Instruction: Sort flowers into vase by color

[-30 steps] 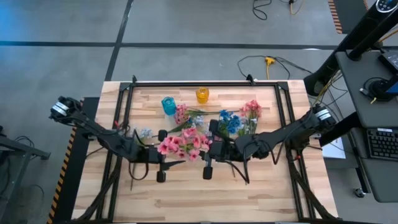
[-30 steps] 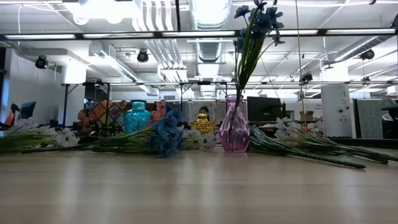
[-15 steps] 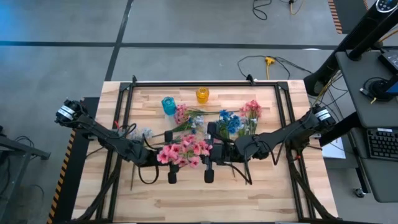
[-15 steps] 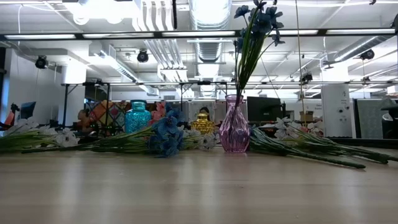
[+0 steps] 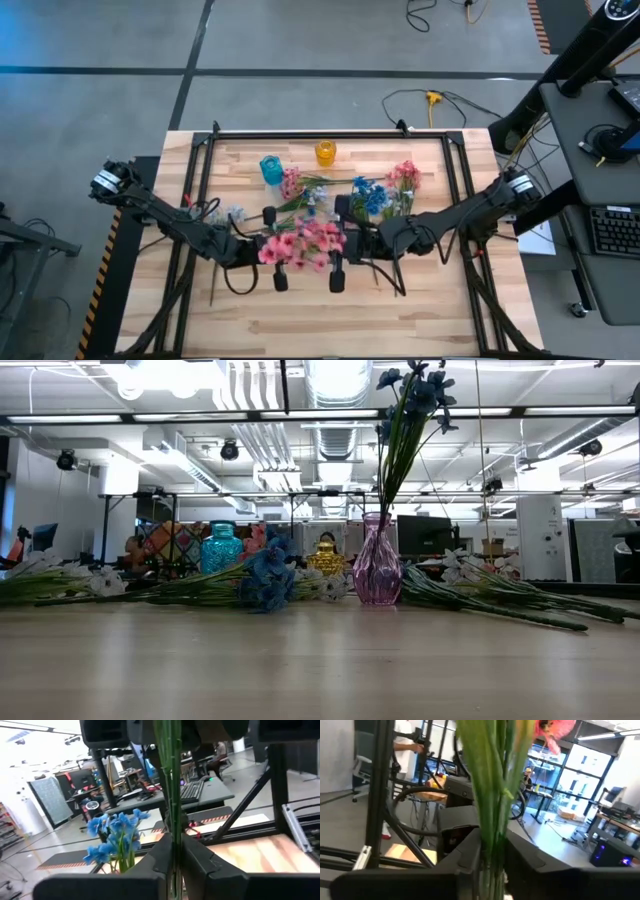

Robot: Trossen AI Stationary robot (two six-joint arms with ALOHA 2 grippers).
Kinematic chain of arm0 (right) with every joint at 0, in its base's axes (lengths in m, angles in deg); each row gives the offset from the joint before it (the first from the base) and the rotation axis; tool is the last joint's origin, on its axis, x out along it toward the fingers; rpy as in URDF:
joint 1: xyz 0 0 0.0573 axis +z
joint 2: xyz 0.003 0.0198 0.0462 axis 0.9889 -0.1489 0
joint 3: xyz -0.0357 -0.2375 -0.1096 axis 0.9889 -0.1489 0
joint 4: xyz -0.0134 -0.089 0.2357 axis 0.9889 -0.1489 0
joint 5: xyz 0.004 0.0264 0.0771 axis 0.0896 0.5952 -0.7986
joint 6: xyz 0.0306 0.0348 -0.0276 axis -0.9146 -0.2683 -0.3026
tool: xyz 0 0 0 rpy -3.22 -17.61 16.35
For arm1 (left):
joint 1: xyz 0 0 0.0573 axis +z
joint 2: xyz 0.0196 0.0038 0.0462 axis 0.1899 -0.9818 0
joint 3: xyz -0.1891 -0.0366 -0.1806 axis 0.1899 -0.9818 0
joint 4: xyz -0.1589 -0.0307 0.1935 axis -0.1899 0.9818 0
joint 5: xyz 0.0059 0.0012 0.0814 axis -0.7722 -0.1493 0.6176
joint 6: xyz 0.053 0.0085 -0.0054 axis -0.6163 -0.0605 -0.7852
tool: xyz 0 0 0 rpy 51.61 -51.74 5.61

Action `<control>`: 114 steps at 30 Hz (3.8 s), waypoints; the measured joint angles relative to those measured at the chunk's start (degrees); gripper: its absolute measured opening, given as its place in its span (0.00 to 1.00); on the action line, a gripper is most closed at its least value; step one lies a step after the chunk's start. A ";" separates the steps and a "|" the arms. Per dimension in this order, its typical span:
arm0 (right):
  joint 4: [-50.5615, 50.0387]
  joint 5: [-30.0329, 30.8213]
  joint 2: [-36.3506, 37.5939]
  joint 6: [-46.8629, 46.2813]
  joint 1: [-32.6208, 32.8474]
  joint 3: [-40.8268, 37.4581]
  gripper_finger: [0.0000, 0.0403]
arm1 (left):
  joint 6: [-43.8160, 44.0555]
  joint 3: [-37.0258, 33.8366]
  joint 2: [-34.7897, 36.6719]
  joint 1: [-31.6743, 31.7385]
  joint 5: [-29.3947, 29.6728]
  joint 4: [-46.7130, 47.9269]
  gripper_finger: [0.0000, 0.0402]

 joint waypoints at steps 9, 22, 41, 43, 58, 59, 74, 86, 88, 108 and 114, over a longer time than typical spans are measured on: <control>-12.48 2.86 3.16 -2.01 -3.56 -0.02 0.44 | 0.06 -0.29 0.00 5.10 1.14 1.28 0.01; -21.39 2.91 10.79 -6.36 -5.32 -0.04 0.61 | -0.15 -3.62 5.77 11.22 1.61 1.22 0.00; -22.81 2.99 8.67 -7.85 -9.77 -0.04 0.65 | 5.52 -20.84 29.11 34.93 -5.82 0.62 0.00; -22.95 2.98 8.32 -8.39 -10.69 -0.04 0.65 | 7.96 -21.22 28.63 38.65 -6.32 0.80 0.00; -26.95 2.86 8.29 -9.77 -11.68 -0.04 0.64 | 14.81 -22.87 24.50 48.54 -10.58 3.24 0.00; -27.15 2.86 8.28 -9.76 -11.69 -0.02 0.65 | 14.82 -22.96 24.27 48.59 -10.44 3.41 0.00; -27.41 2.86 8.31 -9.77 -11.68 -0.04 0.66 | 16.91 -23.15 20.15 49.02 -7.53 4.25 0.00; -28.94 2.86 8.31 -10.16 -11.68 -0.03 0.67 | 20.58 -23.19 20.41 49.02 -8.33 8.55 0.12; -29.09 2.86 8.31 -10.16 -11.68 -0.03 0.68 | 21.00 -23.19 20.41 49.01 -8.36 9.39 0.15; -33.37 3.03 9.16 -12.85 -11.68 -0.04 0.69 | 23.64 -23.19 32.51 44.99 -8.69 29.25 0.30; -33.88 3.06 10.62 -13.64 -11.68 -0.02 0.68 | 26.43 -22.39 38.35 44.47 -9.36 36.89 0.30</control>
